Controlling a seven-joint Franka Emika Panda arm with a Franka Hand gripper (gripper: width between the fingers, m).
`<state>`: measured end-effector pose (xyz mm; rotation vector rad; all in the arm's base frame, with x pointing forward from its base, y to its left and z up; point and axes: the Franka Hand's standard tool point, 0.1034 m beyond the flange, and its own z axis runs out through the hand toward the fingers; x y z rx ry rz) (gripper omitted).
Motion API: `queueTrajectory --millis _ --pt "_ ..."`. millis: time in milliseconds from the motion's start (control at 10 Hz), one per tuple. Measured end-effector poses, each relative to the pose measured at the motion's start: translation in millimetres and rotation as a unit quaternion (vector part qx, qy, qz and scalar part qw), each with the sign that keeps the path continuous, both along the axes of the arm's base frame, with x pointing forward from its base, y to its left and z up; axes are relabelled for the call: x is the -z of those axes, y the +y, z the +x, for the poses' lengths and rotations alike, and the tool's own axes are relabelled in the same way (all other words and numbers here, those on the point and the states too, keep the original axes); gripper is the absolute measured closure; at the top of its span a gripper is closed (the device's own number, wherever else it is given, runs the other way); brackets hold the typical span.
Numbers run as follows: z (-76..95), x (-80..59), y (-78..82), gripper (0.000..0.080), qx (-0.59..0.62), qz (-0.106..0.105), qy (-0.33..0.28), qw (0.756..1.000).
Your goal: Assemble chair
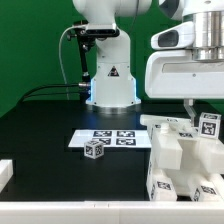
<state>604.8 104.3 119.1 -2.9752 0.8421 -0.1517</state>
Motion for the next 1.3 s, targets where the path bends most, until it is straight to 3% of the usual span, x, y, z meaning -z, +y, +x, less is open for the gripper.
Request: queueTrajectory --millis 400,500,600,800,900,1100,1300 --pt "-5.5 3.4 -4.5 0.0518 0.072 0.01 -0.002 0.997" --pt "-5.8 3.9 -3.5 0.0442 0.071 0.01 -0.002 0.997" --pt "-6.0 4.6 -3.6 0.0442 0.064 0.008 -0.001 0.998" --pt "-6.4 5.3 -3.4 0.0179 0.053 0.007 -0.001 0.999" --pt "-7.7 6.2 -2.9 0.0159 -0.032 -0.004 0.0 0.999" --pt "-11.7 4.2 1.5 0.0151 -0.216 -0.024 0.021 0.976" --pt "-10.0 5.0 -1.1 0.015 -0.264 -0.03 0.017 0.964"
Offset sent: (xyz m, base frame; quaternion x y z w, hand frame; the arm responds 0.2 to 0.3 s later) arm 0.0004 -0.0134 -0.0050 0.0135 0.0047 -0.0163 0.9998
